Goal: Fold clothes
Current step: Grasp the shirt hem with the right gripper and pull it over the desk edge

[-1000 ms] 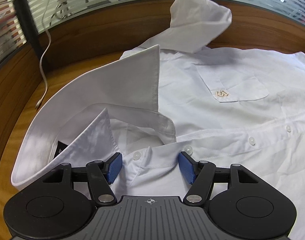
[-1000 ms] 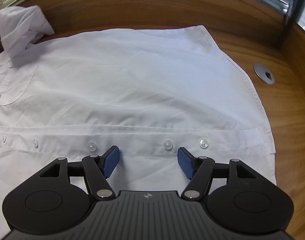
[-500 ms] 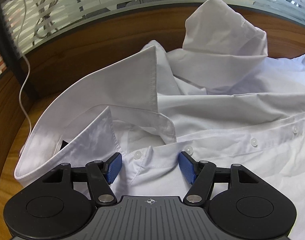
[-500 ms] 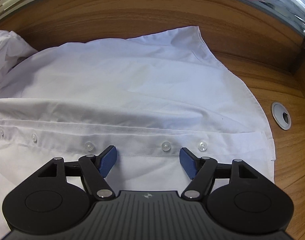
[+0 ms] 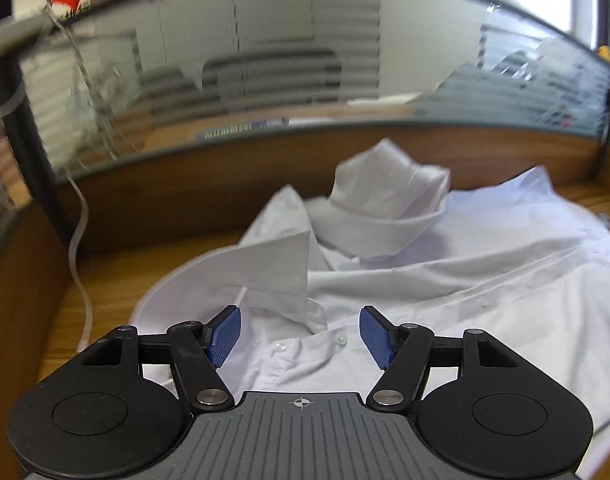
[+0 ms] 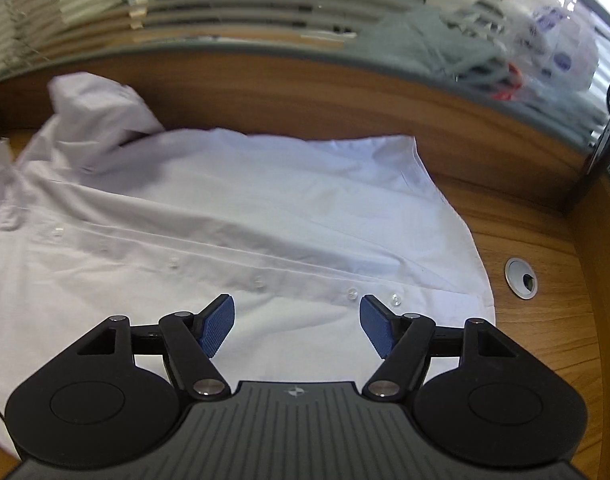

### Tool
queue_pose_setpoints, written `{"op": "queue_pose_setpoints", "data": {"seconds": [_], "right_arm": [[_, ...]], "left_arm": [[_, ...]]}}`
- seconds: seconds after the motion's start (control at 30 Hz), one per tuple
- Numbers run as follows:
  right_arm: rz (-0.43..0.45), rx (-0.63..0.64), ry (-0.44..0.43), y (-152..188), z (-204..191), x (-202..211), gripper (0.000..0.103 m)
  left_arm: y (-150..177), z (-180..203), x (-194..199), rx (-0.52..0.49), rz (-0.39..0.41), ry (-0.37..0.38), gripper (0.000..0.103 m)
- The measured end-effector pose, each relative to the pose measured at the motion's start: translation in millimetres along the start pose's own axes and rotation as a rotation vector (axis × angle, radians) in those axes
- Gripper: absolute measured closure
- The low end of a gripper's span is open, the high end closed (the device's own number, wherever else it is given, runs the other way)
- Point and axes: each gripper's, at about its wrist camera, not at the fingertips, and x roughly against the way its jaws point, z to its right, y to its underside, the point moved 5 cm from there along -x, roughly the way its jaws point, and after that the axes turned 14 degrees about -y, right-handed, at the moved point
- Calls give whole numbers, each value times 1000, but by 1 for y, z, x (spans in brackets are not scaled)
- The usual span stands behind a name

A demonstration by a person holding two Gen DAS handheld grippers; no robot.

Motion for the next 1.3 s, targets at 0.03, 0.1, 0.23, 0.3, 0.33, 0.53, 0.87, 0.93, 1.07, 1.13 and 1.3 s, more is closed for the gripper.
{"op": "queue_pose_setpoints", "data": {"seconds": [0.03,0.1,0.23,0.3,0.33,0.53,0.87,0.93,1.07,1.13,1.3], "right_arm": [[5,5,-8,2,-7,11,27],[14,14,-22,10,-21,31,27],[20,21,-56,33,-50,62,27],[20,20,-77,50,-67,76,27],[22,21,-91,60,-76,81,27],[15,63,-194,115,-129,96,27],[-10,125,-365,207,-228,96,27],[-2,121,-375,221,-247,95,27],[-13,96,-392,247,-283,77,32],[-24,94,-380,257,-301,62,35],[-55,40,-342,281,-332,29,37]], "left_arm": [[2,-4,12,0,3,1,34],[10,-11,33,-10,2,5,34],[33,-25,67,-21,-15,-25,34],[49,-32,85,8,-38,-34,34],[58,-34,93,24,-53,-38,34],[113,-32,134,71,-104,-82,34],[177,-16,182,38,-142,-48,34],[183,-15,184,7,-143,-21,34],[187,-18,185,-74,-113,45,34],[186,-22,184,-112,-88,83,34],[183,-38,186,-189,-35,149,34]]}}
